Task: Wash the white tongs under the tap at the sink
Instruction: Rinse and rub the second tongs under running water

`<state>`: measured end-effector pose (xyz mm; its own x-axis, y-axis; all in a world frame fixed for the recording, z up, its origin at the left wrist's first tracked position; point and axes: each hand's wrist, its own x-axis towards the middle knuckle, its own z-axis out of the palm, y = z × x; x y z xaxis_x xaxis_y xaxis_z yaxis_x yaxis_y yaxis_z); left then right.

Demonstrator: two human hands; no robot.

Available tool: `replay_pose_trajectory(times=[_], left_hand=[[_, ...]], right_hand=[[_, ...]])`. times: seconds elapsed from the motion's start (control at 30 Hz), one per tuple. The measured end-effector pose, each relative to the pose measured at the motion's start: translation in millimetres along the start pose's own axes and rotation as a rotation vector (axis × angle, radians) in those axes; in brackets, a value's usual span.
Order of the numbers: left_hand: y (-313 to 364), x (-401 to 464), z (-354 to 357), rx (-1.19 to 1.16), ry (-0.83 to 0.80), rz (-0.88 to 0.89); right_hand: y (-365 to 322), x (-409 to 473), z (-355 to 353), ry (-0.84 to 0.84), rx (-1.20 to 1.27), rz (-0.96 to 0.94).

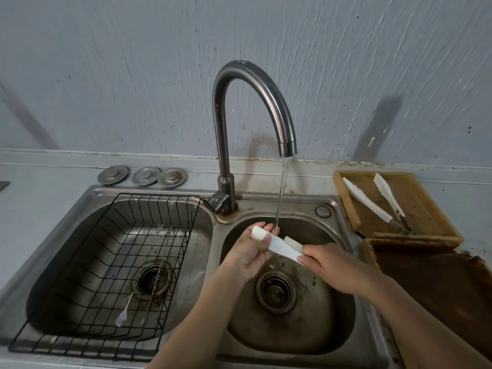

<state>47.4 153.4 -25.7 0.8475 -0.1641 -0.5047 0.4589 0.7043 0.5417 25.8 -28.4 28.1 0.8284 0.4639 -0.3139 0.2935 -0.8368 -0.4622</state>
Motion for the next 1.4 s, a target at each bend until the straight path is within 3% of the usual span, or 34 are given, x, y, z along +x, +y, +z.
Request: replay_pose_trajectory(times=[0.23,0.37,0.43,0.53,0.6,0.8,0.9,1.03,1.27,1.4], left_hand=[[15.5,-7.4,1.6,0.333,0.014,-0.089],[22.4,-7.8,5.8,0.344,0.021,0.012],[23.8,-7.2,6.2,0.305,-0.01,0.051],[19.6,-7.9,8.7,0.301,-0.077,0.083],[16.2,-8.2,9.1,0.32,-0.101,0.089],[17.9,-11.7,3.8,0.538,-0.069,-0.098],[10.5,-11.1,8.9,0.596,0.026,-0.151],[2.7,-1.6,12.5,0.544,0.175,-0.058],[5.4,9.4,10.2,0.63,0.282,0.134],[3.7,8.9,18.5,0.552,0.317,0.261]], right_hand=[[12.4,-8.0,2.6,0.055,-0.004,-0.032],[16.5,-11.6,10.0,0.358,0.081,-0.014],[20.0,-9.8,8.5,0.441,0.158,0.139],[22.5,-2.8,1.9,0.226,0.438,0.432],[23.5,0.0,1.1,0.118,0.506,0.498],[37.5,-2.9,-1.9,0.366,0.314,0.422],[33.7,-5.6,-0.8,0.481,0.157,0.308],[27.0,-4.2,6.1,0.57,0.023,0.265],[28.8,-3.6,14.9,0.582,0.294,0.223],[25.7,-2.9,20.7,0.608,0.385,0.203]])
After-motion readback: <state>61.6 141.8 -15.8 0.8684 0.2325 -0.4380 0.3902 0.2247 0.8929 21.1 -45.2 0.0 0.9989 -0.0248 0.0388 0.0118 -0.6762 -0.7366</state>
